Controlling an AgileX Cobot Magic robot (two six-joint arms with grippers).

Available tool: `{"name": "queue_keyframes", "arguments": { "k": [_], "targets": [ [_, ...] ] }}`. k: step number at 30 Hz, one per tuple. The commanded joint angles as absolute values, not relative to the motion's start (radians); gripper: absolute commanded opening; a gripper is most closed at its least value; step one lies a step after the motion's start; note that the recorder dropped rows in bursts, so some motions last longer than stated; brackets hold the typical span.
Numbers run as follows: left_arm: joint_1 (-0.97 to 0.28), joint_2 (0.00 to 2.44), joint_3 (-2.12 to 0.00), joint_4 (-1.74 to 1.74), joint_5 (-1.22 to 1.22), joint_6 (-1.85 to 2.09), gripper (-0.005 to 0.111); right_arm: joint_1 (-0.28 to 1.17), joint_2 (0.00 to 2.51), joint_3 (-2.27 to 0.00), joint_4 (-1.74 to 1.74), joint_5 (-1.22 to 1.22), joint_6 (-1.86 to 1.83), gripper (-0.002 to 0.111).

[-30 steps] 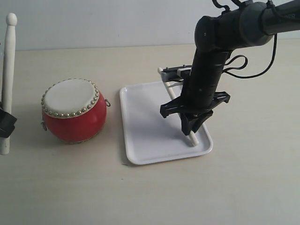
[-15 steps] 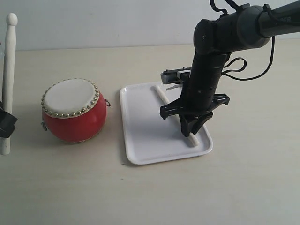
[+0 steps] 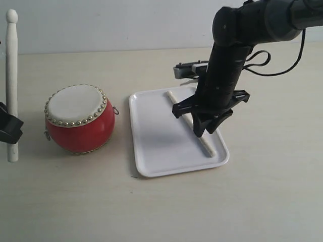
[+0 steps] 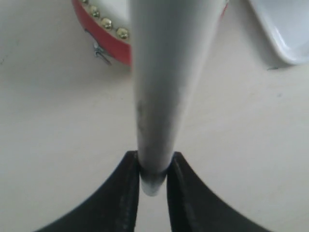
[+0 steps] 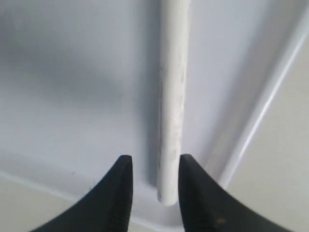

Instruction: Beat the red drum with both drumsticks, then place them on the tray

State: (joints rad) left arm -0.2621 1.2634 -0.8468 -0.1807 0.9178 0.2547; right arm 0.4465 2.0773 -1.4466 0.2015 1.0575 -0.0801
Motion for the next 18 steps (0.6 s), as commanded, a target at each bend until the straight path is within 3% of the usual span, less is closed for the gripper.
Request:
{"name": "queue_keyframes", "arguments": {
  "k": [1,9,18],
  "targets": [
    [-0.270,1.258,-0.780,-0.392,0.794,0.359,0.000,0.442,1.909,-1.394,0.181,1.033,-0.118,0.032],
    [-0.270,1.296,-0.716,-0.813,0.813,0.759,0.000,0.442,1.551,-1.109,0.353,0.718,-0.316,0.032],
    [-0.270,1.349,-0.674,-1.010,0.846,0.971,0.000,0.442,1.442,-0.927,1.073,0.722,-1.114,0.032]
  ]
}}
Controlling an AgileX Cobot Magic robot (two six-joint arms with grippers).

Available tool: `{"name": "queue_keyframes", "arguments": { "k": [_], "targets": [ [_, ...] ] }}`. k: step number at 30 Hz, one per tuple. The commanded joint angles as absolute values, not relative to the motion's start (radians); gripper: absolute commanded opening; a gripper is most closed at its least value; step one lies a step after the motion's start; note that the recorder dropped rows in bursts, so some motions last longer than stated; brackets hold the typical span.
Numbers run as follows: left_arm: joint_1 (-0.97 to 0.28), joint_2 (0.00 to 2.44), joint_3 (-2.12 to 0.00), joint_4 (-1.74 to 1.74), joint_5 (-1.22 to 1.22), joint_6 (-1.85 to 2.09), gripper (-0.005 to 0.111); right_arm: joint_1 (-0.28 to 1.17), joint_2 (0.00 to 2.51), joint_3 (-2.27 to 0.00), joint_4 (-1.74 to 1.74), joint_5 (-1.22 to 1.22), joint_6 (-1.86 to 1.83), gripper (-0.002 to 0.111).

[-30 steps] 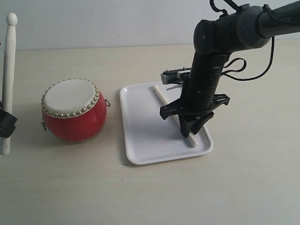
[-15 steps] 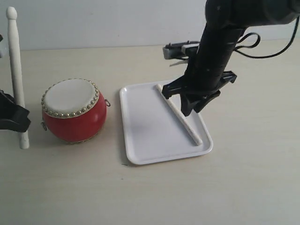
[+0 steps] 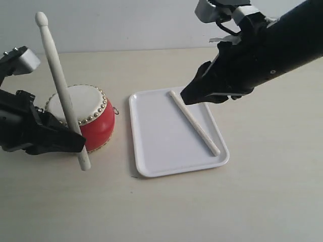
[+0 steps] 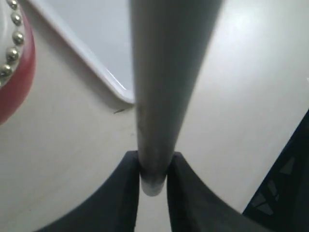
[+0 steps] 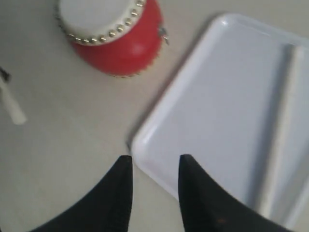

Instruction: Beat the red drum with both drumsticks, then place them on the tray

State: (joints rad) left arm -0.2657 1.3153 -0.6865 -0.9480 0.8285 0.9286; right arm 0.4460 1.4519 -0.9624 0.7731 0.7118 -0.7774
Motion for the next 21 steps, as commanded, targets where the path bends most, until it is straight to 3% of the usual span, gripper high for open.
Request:
{"name": "queue_keyframes", "arguments": {
  "k": [1,10,21],
  "targets": [
    [-0.270,1.362,-0.674,-1.010,0.863,0.982,0.000,0.442,1.446,-0.924,1.163,0.750,-1.214,0.032],
    [-0.270,1.409,-0.674,-1.037,0.885,1.176,0.000,0.455,1.565,-0.924,1.537,0.921,-1.615,0.048],
    [-0.270,1.466,-0.674,-1.115,0.887,1.303,0.000,0.602,1.706,-0.927,1.744,0.836,-1.883,0.058]
  ]
}}
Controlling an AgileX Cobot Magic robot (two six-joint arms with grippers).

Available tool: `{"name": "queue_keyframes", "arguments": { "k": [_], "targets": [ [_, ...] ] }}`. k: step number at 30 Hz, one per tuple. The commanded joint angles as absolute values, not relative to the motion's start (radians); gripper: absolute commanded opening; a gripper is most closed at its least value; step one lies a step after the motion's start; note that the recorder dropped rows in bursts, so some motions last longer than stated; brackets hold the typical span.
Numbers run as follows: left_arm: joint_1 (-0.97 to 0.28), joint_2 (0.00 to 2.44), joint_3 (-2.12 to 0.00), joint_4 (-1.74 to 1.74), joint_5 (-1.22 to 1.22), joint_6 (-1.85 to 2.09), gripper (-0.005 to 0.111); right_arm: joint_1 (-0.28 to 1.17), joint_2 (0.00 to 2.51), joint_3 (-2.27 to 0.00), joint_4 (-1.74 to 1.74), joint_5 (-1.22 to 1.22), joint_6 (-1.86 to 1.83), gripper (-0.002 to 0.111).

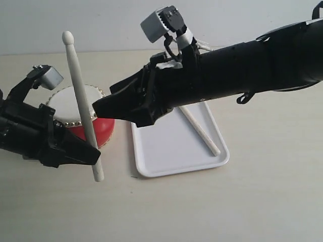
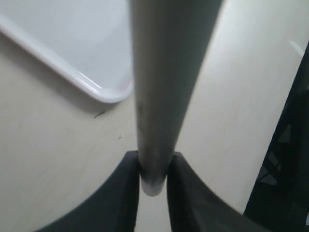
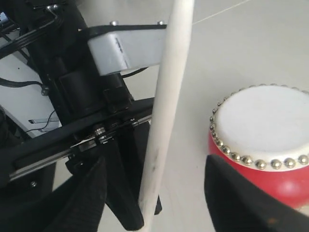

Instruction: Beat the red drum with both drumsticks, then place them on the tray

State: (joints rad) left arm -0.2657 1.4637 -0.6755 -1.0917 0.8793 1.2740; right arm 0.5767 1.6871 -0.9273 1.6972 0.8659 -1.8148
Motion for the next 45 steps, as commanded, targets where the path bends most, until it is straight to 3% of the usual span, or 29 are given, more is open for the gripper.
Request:
{"name": "queue_keyframes", "arguments": {
  "k": [1,21,27,34,37,40,45],
  "targets": [
    [-0.270,1.466,-0.674,-1.118,0.889,1.307,0.000,0.606,1.713,-0.927,1.744,0.818,-1.892,0.058],
    [-0.270,1.466,-0.674,-1.195,0.945,1.409,0.000,0.606,1.828,-1.014,1.744,0.900,-1.883,0.055],
    [-0.270,1.466,-0.674,-1.197,0.945,1.409,0.000,0.606,1.828,-1.024,1.744,0.962,-1.883,0.034],
    [-0.270,1.466,-0.674,-1.201,0.945,1.409,0.000,0.606,1.828,-1.025,1.744,1.005,-1.883,0.000],
    [-0.270,1.466,-0.674,-1.215,0.945,1.409,0.001,0.606,1.828,-1.025,1.744,1.005,-1.881,0.000],
    [-0.270,1.466,-0.674,-1.219,0.945,1.409,0.015,0.606,1.828,-1.025,1.744,1.005,-1.872,0.000],
    [-0.270,1.466,-0.674,-1.230,0.947,1.403,0.057,0.603,1.828,-1.025,1.744,0.995,-1.845,0.000]
  ]
}}
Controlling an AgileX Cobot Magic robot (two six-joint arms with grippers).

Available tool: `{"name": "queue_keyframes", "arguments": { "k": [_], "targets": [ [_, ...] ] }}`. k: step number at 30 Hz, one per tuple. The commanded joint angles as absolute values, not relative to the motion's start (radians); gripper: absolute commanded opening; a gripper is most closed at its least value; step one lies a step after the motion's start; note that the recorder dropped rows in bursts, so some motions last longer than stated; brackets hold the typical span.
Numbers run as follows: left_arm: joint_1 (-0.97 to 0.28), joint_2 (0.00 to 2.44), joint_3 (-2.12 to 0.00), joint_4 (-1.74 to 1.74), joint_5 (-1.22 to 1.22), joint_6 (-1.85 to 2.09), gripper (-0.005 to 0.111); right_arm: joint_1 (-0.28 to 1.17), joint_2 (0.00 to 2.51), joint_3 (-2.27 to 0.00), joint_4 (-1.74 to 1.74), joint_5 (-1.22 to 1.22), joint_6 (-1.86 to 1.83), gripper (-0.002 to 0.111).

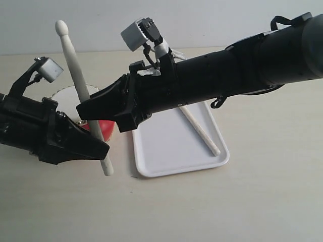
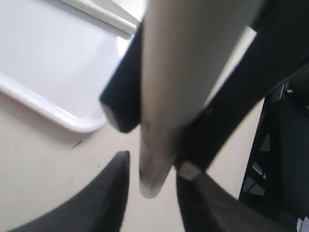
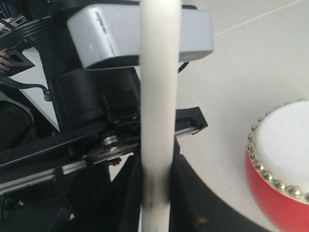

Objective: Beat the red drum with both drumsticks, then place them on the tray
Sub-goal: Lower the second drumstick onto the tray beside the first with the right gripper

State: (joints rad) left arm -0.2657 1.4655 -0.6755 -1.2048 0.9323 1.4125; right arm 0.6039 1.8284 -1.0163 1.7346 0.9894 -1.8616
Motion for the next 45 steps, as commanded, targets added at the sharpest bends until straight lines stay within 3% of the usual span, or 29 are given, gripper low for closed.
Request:
{"name": "queue_keyframes", "arguments": {
  "k": [1,3,10,16,19,24,32,45],
  "targets": [
    [-0.270,1.466,-0.674,-1.235,0.952,1.390,0.062,0.603,1.828,-1.028,1.744,0.988,-1.843,0.000],
    [-0.270,1.466,-0.674,-1.240,0.954,1.376,0.066,0.603,1.828,-1.040,1.744,0.949,-1.821,0.000],
    [-0.270,1.452,-0.674,-1.237,0.970,1.352,0.066,0.586,1.821,-1.111,1.722,0.761,-1.675,0.000],
    [-0.270,1.419,-0.674,-1.216,0.973,1.319,0.064,0.503,1.805,-1.222,1.303,0.681,-1.188,0.000],
    [-0.270,1.408,-0.674,-1.207,0.973,1.296,0.048,0.471,1.814,-1.285,1.010,0.681,-0.894,0.000],
    [-0.270,1.408,-0.674,-1.184,0.973,1.288,0.002,0.462,1.852,-1.382,0.589,0.779,-0.510,0.000],
    [-0.270,1.408,-0.674,-1.182,0.951,1.283,0.000,0.464,1.994,-1.487,0.418,0.978,-0.358,0.000],
    [-0.270,1.408,-0.674,-1.182,0.936,1.281,0.000,0.464,2.092,-1.497,0.381,0.917,-0.305,0.000]
  ]
}}
